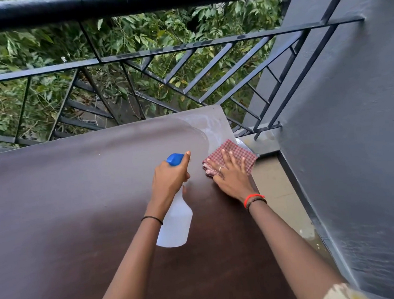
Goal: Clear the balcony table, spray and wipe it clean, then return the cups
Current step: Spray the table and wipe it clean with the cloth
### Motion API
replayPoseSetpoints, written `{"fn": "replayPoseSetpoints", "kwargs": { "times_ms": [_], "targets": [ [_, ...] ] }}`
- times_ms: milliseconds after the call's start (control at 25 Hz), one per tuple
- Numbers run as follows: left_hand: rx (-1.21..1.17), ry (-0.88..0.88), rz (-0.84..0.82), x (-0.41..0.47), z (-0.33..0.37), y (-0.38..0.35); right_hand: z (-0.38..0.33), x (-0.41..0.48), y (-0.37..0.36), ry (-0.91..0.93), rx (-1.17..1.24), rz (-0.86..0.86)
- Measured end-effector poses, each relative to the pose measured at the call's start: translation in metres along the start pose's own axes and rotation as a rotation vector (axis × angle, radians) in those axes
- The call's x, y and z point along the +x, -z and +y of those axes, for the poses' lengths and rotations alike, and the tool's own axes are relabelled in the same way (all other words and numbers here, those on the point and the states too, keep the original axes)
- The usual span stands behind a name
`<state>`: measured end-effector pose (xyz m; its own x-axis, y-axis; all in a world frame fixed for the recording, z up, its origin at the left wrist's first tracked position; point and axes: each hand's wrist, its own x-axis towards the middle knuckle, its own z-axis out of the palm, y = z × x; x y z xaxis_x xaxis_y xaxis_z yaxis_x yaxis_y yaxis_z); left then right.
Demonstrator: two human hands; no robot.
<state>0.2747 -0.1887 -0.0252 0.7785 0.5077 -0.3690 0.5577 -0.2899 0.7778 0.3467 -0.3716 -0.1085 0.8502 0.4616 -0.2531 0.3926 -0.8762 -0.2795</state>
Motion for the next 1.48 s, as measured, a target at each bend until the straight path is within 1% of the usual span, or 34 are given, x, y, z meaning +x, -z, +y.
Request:
{"fn": "replayPoseSetpoints", "kwargs": {
  "times_ms": [80,160,240,320,440,560,640,760,840,960,1080,1240,1480],
  "targets": [
    [-0.016,0.004,-0.004,0.003,-0.002,0.002,-0.016,-0.005,-0.009,0.082,-0.021,-0.019],
    [-0.029,0.000,-0.006,0.006,-0.002,0.005,-0.027,-0.029,-0.018,0.197,-0.048,-0.030],
    [-0.026,-0.009,0.002,0.009,0.001,0.007,-0.027,-0.062,-0.025,0.279,-0.028,-0.038],
    [-0.030,-0.003,0.016,0.012,0.003,0.010,-0.013,-0.094,-0.030,0.304,-0.016,-0.059],
    [-0.033,-0.007,0.019,0.014,0.008,0.015,0.022,-0.109,-0.027,0.233,-0.064,-0.038],
    [-0.031,-0.012,0.027,0.017,0.012,0.022,0.044,-0.065,-0.009,0.122,-0.075,-0.018],
    [-0.023,0.000,0.045,0.019,0.013,0.025,0.041,-0.023,0.004,0.059,-0.072,-0.020],
    [0.014,0.026,0.077,0.022,0.014,0.027,0.014,0.026,0.011,0.045,-0.074,-0.014],
    [0.025,0.032,0.102,0.029,0.017,0.028,-0.014,0.042,0.012,0.120,-0.081,-0.041],
    [0.030,0.028,0.085,0.045,0.029,0.022,-0.048,0.027,0.003,0.337,-0.122,-0.083],
    [0.049,0.035,0.075,0.065,0.048,0.009,-0.044,-0.008,-0.010,0.483,-0.128,-0.058],
    [0.110,-0.018,0.053,0.093,0.074,-0.008,-0.014,-0.043,-0.019,0.496,-0.171,-0.012],
    [0.094,-0.034,0.025,0.119,0.092,-0.034,-0.006,-0.046,-0.019,0.500,-0.132,-0.027]
  ]
}}
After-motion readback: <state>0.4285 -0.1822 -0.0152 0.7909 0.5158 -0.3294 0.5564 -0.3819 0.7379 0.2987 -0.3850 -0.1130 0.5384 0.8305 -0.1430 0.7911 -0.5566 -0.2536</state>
